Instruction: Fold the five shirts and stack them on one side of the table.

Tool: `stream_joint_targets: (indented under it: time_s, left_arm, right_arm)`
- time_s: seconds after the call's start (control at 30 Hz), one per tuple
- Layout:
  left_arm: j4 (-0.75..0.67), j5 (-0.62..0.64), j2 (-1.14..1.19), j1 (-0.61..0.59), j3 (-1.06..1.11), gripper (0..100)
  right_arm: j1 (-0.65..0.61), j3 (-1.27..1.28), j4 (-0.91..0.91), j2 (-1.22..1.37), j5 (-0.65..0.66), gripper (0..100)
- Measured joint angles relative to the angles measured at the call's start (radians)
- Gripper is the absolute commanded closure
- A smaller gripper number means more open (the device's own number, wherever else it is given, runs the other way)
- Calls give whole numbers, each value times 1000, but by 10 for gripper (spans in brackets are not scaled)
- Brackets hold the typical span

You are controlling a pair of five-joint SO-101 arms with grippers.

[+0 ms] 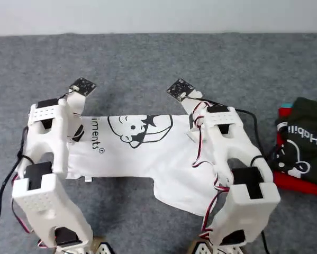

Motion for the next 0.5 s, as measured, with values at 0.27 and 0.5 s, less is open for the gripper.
stream_joint_targets:
  time_s: [0.27,0.5]
  left_arm:
    - [58,3,-121,18,-41,985]
    - [184,3,-368,152,-41,985]
  right_arm:
    - [-23,-132,181,-40,-3,988]
    - [-94,-232,417,-226,-49,988]
